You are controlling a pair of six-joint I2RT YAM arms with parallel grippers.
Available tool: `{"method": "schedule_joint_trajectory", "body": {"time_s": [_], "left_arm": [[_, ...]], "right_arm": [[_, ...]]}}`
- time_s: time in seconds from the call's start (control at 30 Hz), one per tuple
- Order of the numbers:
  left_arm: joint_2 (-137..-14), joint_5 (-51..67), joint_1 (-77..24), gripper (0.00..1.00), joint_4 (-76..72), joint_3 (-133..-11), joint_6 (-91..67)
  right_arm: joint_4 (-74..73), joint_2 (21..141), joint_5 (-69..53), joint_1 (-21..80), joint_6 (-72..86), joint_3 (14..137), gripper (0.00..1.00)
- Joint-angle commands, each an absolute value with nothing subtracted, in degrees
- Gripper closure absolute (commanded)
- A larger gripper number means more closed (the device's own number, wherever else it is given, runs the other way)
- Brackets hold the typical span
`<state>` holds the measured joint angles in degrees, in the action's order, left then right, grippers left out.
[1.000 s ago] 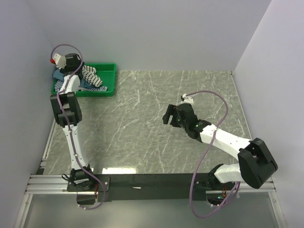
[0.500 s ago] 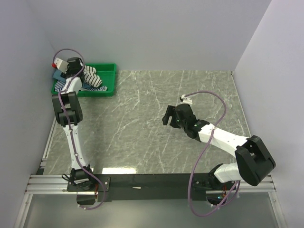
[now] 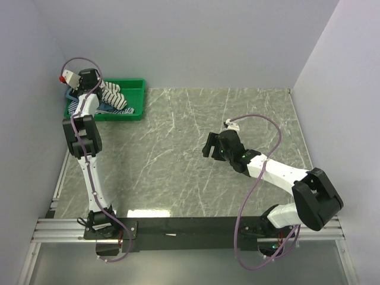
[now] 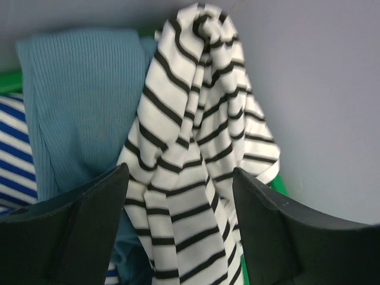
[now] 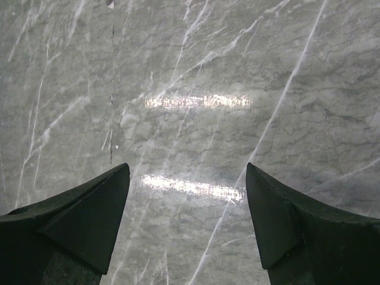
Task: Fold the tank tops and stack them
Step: Grab the tank top from the pile
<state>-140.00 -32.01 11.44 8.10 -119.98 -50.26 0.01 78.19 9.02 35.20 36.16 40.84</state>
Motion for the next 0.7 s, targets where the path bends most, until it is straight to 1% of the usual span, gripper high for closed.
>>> {"method": "schedule_joint_trajectory", "body": {"time_s": [0.0,0.17,0.23,0.3,0.37,0.4,0.43,0.5,0.53,0.57,0.6,0.67], "left_arm": [[-141.68,-34.63,12.22,0.24,10.99,-124.27,-49.30],[-143.96,-32.79,12.66,0.37,9.67,-124.72,-49.48],[-144.93,-32.26,12.66,0.40,9.58,-125.24,-49.48],[-145.54,-31.56,12.74,0.40,9.67,-125.85,-49.66],[-146.25,-30.42,12.92,0.45,8.97,-125.86,-49.66],[-146.25,-30.41,13.01,0.45,8.53,-125.86,-49.83],[-146.16,-29.10,13.18,0.52,8.00,-125.60,-49.83],[-145.12,-27.87,13.27,0.63,5.64,-124.46,-50.01],[-144.50,-26.56,13.36,0.72,4.41,-123.67,-49.84],[-143.71,-25.93,13.36,0.77,3.09,-122.10,-49.75],[-141.96,-25.14,13.36,0.89,1.86,-121.21,-49.57],[-140.20,-23.04,13.45,0.96,-2.01,-119.28,-49.13]], "right_arm": [[1.85,78.58,8.79,34.80,36.21,42.80,0.15],[1.93,78.66,8.88,34.63,36.30,42.71,0.15],[1.93,78.93,8.62,34.54,36.30,42.80,0.15],[1.93,79.19,8.53,34.63,36.39,42.80,0.15],[2.02,79.28,8.53,34.54,36.39,42.72,0.15],[2.02,79.28,8.53,34.54,36.39,42.71,0.15],[1.93,79.28,8.53,34.45,36.39,42.80,0.15],[1.85,79.37,8.61,34.45,36.21,42.80,0.15],[1.85,79.37,8.70,34.45,36.30,42.80,0.15],[1.76,79.37,8.70,34.45,36.30,42.80,0.16],[1.76,79.28,8.70,34.45,36.12,42.80,0.16],[1.76,79.28,8.61,34.28,36.21,42.80,0.16]]}}
